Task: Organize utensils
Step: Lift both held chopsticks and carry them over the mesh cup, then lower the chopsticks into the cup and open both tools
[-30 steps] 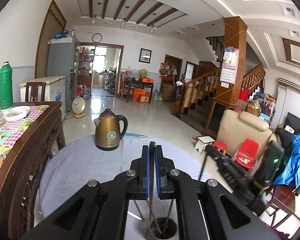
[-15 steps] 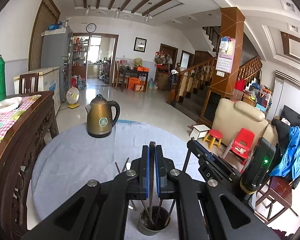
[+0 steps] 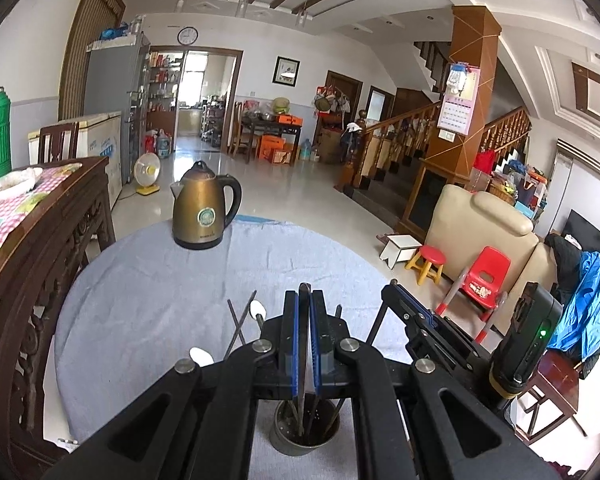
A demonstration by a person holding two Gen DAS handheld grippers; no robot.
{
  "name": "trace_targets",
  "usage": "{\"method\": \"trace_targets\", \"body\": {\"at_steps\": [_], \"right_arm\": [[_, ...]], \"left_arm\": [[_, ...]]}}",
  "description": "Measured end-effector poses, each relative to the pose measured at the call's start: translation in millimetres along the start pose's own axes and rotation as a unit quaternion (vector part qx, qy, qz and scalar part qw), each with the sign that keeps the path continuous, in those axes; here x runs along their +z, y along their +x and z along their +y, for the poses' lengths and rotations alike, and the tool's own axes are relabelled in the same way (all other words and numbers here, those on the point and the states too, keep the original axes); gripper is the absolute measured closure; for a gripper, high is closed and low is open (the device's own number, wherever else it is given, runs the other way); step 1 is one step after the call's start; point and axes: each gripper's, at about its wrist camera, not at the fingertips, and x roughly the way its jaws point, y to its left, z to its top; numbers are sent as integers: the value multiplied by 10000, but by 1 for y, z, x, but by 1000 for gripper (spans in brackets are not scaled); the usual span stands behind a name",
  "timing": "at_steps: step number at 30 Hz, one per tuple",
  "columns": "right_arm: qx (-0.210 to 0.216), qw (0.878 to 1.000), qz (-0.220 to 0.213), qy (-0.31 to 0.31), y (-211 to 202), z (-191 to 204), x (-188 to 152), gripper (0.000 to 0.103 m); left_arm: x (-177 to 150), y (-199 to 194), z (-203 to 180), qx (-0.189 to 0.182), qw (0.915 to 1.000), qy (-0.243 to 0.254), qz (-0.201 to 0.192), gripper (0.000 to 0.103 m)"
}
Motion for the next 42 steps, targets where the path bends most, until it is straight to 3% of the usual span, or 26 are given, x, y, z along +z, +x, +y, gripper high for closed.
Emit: {"method": "trace_targets", "body": {"at_steps": [27,42], "right_arm": [[63,9978,604,261,8,-23,-23,97],[31,9975,644,297,6,-25,-25,96]], "left_arm": [[-26,27,10,43,9976,-271,635,98],[-36,40,18,112,9956,-372,848,98]]}}
